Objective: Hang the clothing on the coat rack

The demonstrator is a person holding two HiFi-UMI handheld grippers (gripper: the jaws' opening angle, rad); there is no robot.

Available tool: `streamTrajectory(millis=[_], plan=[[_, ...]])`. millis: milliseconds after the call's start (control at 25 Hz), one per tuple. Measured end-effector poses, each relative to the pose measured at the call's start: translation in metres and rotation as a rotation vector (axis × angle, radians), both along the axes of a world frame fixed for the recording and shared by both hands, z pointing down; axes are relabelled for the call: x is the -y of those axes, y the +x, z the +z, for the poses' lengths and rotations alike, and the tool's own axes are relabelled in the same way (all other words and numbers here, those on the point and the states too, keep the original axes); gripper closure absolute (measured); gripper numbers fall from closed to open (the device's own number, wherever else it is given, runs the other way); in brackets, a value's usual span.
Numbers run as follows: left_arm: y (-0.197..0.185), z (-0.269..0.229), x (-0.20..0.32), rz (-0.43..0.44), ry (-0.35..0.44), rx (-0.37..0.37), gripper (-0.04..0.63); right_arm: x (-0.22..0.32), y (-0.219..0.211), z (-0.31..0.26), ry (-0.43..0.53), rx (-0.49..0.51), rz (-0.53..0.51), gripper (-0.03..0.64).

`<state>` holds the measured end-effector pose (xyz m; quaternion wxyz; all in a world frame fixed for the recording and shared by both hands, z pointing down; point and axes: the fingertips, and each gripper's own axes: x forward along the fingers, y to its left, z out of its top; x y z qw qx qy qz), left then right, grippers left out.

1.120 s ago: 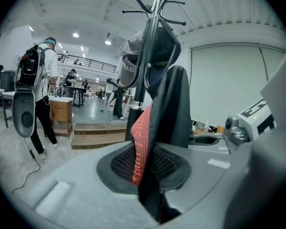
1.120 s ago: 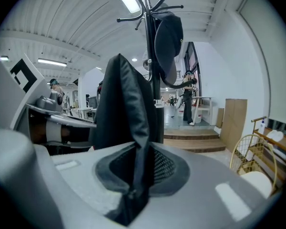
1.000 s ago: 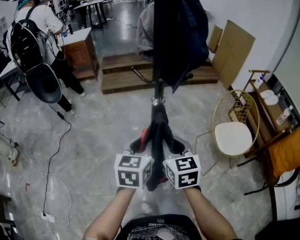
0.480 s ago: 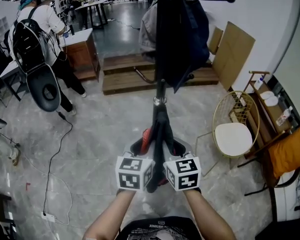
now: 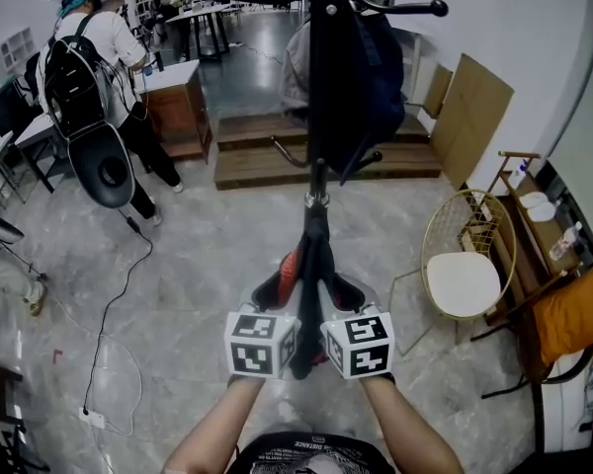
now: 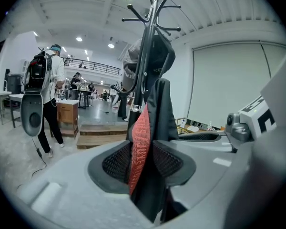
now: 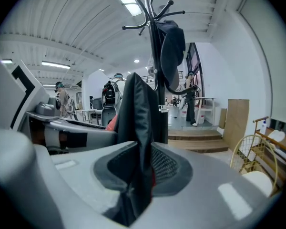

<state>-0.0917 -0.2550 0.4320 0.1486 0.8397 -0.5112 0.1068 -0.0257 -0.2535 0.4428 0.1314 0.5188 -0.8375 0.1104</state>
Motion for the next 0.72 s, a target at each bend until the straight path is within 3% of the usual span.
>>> streamTrajectory(millis=[520, 720], plan=[[0.010, -0.022, -0.041, -0.024, 0.057, 0.027, 0.470, -0.036, -0.003, -0.018, 0.030, 0.007, -0.075, 0.545], [0.018, -0.018, -0.059, -0.011, 0.046, 0.037, 0.471, -0.051, -0.001, -0.024, 0.037, 0.026, -0.092, 0.545]])
